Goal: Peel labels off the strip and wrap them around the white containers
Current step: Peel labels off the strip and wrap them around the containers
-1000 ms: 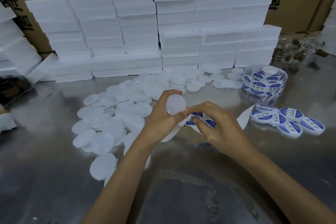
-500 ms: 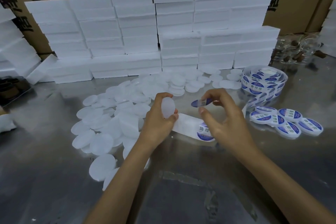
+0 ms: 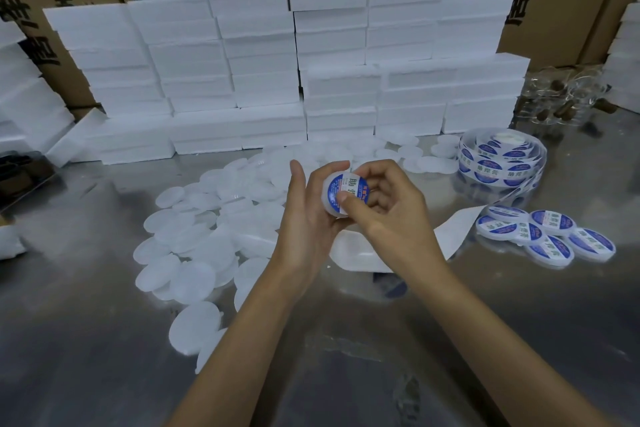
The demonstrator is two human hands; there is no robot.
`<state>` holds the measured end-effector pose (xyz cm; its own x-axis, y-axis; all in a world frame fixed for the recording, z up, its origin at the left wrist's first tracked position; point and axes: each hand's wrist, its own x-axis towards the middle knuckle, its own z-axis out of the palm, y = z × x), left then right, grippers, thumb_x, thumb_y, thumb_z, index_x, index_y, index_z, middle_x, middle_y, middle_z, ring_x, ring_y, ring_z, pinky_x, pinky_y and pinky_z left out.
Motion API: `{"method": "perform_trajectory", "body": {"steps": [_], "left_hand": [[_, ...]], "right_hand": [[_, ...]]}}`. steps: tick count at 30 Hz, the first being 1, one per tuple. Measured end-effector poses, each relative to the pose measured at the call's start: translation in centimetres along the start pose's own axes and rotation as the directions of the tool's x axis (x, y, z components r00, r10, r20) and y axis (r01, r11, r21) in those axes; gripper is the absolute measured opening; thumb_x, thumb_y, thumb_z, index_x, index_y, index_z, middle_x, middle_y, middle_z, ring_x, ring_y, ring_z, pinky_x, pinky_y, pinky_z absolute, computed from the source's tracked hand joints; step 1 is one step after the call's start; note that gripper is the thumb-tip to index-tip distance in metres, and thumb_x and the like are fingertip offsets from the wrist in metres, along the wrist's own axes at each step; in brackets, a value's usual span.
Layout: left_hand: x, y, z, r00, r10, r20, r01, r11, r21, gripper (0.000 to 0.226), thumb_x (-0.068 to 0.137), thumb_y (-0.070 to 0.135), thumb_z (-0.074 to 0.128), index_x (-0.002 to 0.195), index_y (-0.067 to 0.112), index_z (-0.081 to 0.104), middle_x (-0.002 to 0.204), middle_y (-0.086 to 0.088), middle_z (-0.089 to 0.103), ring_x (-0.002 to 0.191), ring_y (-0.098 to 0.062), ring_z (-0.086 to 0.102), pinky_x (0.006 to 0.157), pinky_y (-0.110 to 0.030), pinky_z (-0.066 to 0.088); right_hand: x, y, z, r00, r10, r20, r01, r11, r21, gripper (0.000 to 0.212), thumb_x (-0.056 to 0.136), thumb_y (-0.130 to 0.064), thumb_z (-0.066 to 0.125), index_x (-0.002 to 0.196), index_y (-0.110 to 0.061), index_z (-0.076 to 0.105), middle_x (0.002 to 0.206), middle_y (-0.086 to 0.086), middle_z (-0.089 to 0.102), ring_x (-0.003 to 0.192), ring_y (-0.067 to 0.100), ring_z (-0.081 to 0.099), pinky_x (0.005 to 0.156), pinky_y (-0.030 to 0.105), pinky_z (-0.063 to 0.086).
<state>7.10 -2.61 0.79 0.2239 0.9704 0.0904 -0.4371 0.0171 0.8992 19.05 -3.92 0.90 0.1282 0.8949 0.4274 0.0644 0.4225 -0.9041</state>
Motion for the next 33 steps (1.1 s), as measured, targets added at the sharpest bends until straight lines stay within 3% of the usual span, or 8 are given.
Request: {"method": "perform_trajectory", "body": {"steps": [9,16,20,22,25,29,33], "left_hand": [[-0.3,-0.1,1.2,0.998,0.056,0.020,-0.058,0.994,0.089,0.064,0.096,0.056,0.021,0.128,0.013,0.055,0.127,-0.018,0.064,0.119,-0.031,0.062,0.103,-0.037,0.049],[0.0,-0.5,1.4,0.991,0.119,0.070,-0.134,0.948,0.287,0.047,0.099,0.050,0.019,0.120,0.028,0.055,0.113,0.003,0.066,0.099,-0.005,0.069,0.090,-0.022,0.054],[0.0,-0.9,1.4,0.985,0.161,0.060,-0.172,0.921,0.349,0.050,0.086,0.060,0.028,0.119,0.035,0.055,0.110,0.013,0.068,0.103,-0.007,0.067,0.102,-0.032,0.050],[0.0,-1.0,1.6,0.982,0.178,0.062,-0.188,0.913,0.361,0.048,0.087,0.060,0.028,0.119,0.036,0.055,0.109,0.016,0.067,0.103,-0.003,0.067,0.100,-0.031,0.051],[-0.3,-0.9,1.7,0.981,0.183,0.059,-0.192,0.922,0.338,0.048,0.087,0.057,0.029,0.120,0.034,0.055,0.115,0.010,0.063,0.102,-0.002,0.067,0.096,-0.027,0.051],[-0.6,-0.2,2.1,0.990,0.140,0.029,-0.143,0.968,0.206,0.048,0.096,0.051,0.023,0.120,0.023,0.054,0.119,-0.013,0.059,0.107,-0.023,0.063,0.097,-0.033,0.052],[-1.1,-0.2,2.5,0.997,0.076,-0.024,-0.075,0.995,0.060,0.053,0.094,0.053,0.029,0.122,0.017,0.056,0.116,-0.018,0.063,0.109,-0.028,0.064,0.105,-0.043,0.048]], "right_hand": [[-0.2,0.3,-0.2,0.999,-0.020,-0.042,0.017,0.996,-0.086,0.029,0.084,-0.015,0.077,0.093,-0.034,0.056,0.090,-0.011,0.066,0.081,0.008,0.068,0.069,0.019,0.055],[-0.3,0.0,-0.3,0.997,0.016,-0.077,-0.026,0.989,-0.143,0.025,0.082,-0.024,0.077,0.097,-0.033,0.058,0.092,-0.011,0.066,0.074,0.007,0.068,0.067,0.019,0.054],[-0.7,-0.1,-0.3,0.993,0.005,-0.119,-0.026,0.984,-0.178,0.027,0.082,-0.025,0.078,0.101,-0.030,0.060,0.087,-0.015,0.065,0.068,0.000,0.065,0.061,0.009,0.047],[-0.9,0.0,-0.2,0.991,-0.002,-0.135,-0.024,0.981,-0.194,0.029,0.082,-0.026,0.077,0.104,-0.028,0.059,0.088,-0.016,0.063,0.067,-0.002,0.063,0.061,0.008,0.046],[-1.2,0.1,0.0,0.991,0.002,-0.137,-0.031,0.977,-0.209,0.033,0.083,-0.028,0.077,0.110,-0.027,0.057,0.094,-0.014,0.063,0.071,-0.003,0.063,0.061,0.007,0.046],[-0.8,0.0,-0.2,0.987,0.069,-0.147,-0.091,0.985,-0.150,0.059,0.078,-0.031,0.081,0.124,-0.035,0.044,0.102,-0.013,0.056,0.069,0.005,0.066,0.058,0.012,0.047],[-0.8,0.3,-0.6,0.988,0.052,-0.148,-0.089,0.961,-0.261,0.055,0.074,-0.044,0.081,0.113,-0.037,0.043,0.103,-0.012,0.051,0.067,0.000,0.062,0.058,0.006,0.044]]}}
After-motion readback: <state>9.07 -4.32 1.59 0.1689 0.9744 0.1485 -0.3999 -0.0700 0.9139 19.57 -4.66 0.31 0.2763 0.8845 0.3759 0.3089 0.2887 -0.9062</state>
